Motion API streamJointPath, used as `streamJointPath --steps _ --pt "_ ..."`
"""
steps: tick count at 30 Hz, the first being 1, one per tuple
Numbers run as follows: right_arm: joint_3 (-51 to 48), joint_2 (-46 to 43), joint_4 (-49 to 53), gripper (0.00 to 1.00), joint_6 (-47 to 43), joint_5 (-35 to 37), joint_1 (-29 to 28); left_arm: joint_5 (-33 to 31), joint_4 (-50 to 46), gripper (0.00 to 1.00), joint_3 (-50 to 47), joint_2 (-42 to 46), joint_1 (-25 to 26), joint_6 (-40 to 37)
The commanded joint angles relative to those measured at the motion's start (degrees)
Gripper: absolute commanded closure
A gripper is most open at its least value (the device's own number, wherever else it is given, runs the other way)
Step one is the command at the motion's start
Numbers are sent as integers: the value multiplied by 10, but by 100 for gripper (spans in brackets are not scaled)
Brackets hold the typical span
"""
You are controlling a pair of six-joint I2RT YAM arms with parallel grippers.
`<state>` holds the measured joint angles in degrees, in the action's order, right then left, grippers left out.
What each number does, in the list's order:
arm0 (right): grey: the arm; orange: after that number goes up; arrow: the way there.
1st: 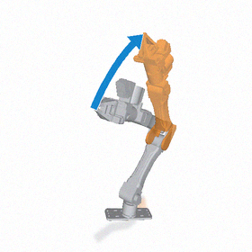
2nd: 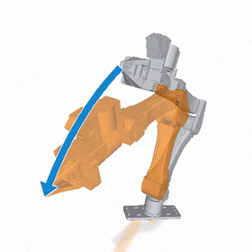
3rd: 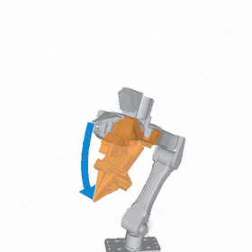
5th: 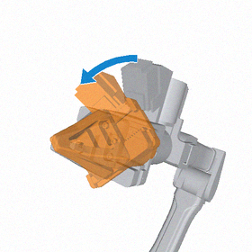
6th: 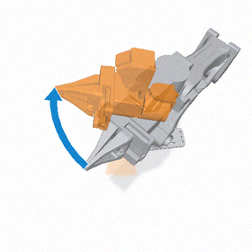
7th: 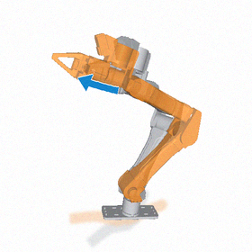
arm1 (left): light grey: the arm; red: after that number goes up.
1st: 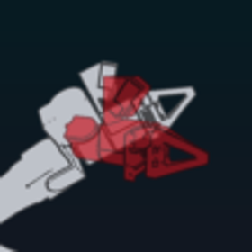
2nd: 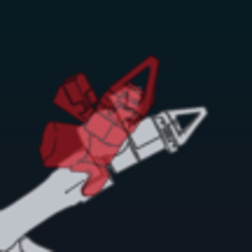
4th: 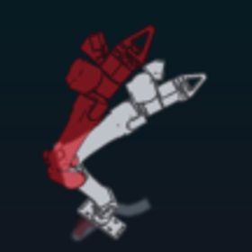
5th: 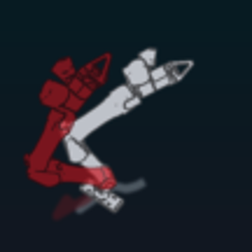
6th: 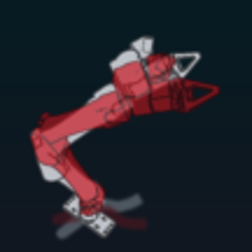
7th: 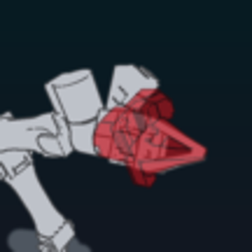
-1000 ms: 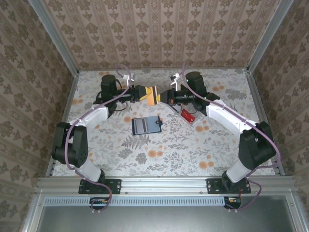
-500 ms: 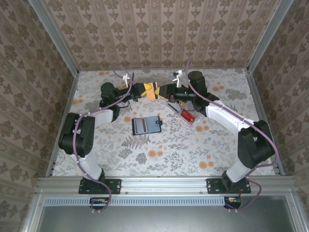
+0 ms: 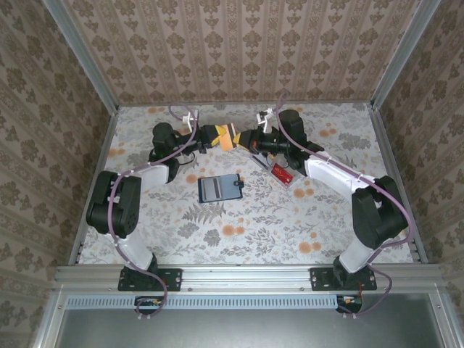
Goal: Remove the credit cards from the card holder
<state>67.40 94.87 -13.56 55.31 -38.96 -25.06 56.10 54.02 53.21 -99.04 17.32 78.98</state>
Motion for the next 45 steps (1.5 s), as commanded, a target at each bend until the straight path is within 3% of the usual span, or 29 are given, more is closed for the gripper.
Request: streamJointPath --steps 1,4,6,9,14,23,34,45 --pt "23 -33 89 100 -91 55 -5 -17 -165 71 -7 40 -13 -107" --pt "46 -40 190 100 -173 111 -1 -67 -421 49 30 76 -17 -262" --pt "60 -42 248 100 -225 151 4 -127 -578 40 68 91 -15 -363" --pt "77 -46 306 100 -307 219 11 -167 -675 32 92 96 -21 -424" --pt "106 -41 367 100 -443 305 18 -184 -716 20 89 93 -43 -446" --pt "172 25 440 100 -621 336 23 -230 -751 5 69 94 -79 -463" --pt "258 136 514 100 -696 409 25 -236 -764 0 65 94 -92 -475" --pt "268 174 510 100 -717 441 29 -226 -765 0 66 84 -94 -476"
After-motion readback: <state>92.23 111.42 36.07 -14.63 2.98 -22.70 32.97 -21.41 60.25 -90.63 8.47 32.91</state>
